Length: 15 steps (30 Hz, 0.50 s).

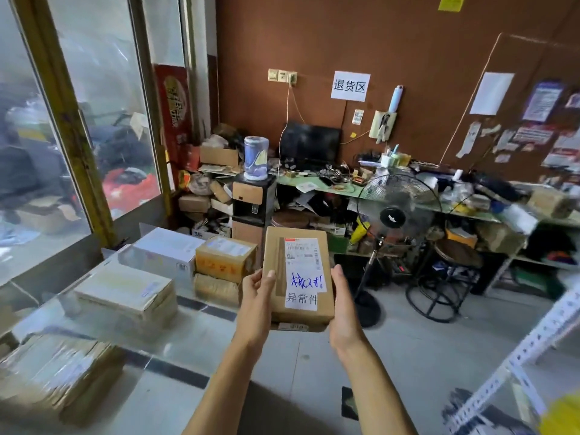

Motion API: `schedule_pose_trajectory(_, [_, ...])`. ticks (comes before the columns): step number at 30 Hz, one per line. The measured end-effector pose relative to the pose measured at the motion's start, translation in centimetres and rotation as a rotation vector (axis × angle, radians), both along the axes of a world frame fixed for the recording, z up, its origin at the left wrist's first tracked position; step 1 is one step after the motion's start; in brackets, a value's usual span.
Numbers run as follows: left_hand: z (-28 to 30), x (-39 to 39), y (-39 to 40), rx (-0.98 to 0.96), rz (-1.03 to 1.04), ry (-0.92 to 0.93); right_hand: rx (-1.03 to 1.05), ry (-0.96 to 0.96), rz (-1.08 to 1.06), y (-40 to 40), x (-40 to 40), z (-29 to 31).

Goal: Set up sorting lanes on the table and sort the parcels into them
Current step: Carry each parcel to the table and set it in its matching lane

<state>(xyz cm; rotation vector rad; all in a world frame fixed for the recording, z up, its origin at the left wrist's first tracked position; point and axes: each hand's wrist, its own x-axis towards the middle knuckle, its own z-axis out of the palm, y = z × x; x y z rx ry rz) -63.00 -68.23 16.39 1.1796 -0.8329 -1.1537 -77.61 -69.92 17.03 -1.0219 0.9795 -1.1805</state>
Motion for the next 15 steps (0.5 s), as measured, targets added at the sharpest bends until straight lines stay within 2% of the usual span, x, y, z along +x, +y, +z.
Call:
schedule_pose_trajectory(9, [-0.3,0.4,-17.1,0.067,0.066,0.056,0.011,0.033,0.107,-19.2,-0.1,-0.8])
schedule_pose_trajectory(15, [1.0,3.0,-25.2,0.057,0.208,0.050,0.011,0.068,0.297,-30.6,3.1,0.6])
